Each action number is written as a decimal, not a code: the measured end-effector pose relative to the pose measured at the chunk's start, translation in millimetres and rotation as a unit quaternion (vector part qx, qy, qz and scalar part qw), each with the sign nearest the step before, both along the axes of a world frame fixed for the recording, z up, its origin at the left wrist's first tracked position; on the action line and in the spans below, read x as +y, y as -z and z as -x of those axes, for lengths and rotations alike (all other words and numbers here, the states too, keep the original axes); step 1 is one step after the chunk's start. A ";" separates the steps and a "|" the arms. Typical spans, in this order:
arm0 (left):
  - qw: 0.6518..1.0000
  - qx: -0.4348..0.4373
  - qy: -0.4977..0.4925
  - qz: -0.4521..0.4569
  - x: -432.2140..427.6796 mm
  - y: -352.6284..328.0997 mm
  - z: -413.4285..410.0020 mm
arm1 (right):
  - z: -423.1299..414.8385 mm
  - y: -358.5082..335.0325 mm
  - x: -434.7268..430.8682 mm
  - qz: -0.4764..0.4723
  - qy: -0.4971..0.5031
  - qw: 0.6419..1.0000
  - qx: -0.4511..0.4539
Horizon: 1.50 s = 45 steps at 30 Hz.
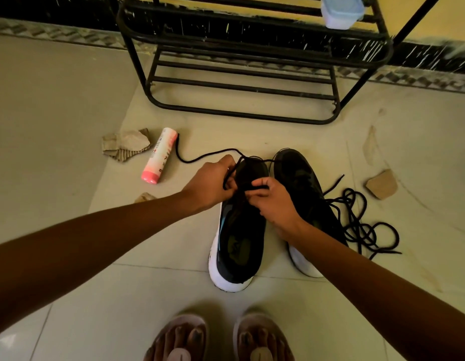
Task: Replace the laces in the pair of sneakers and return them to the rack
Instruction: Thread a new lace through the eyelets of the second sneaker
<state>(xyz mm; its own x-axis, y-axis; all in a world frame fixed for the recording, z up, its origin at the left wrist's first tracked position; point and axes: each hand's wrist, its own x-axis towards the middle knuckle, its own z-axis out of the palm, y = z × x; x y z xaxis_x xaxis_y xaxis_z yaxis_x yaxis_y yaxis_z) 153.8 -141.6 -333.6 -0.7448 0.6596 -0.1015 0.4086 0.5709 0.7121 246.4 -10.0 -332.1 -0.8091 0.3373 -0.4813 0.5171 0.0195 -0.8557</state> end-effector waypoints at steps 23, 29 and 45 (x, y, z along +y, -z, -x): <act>0.947 -0.262 -0.158 -0.100 -0.3 -0.9 -6.9 | -3.1 12.0 -3.7 -0.080 0.011 0.995 0.061; 0.922 -0.298 -0.211 -0.129 4.3 3.3 -11.5 | -4.0 12.5 -4.9 -0.121 0.006 0.990 0.078; 0.938 -0.309 0.044 0.151 -3.1 -27.5 -22.5 | -8.7 10.2 2.0 -0.045 0.077 0.991 0.104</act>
<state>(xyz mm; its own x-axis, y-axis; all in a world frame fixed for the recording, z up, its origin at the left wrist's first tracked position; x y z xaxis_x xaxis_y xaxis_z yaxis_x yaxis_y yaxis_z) 176.3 -144.6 -306.1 -0.4257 0.5875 -0.6882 0.0257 0.7681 0.6399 255.1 -8.0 -342.2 -0.8234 0.4981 -0.2717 0.3326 0.0358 -0.9424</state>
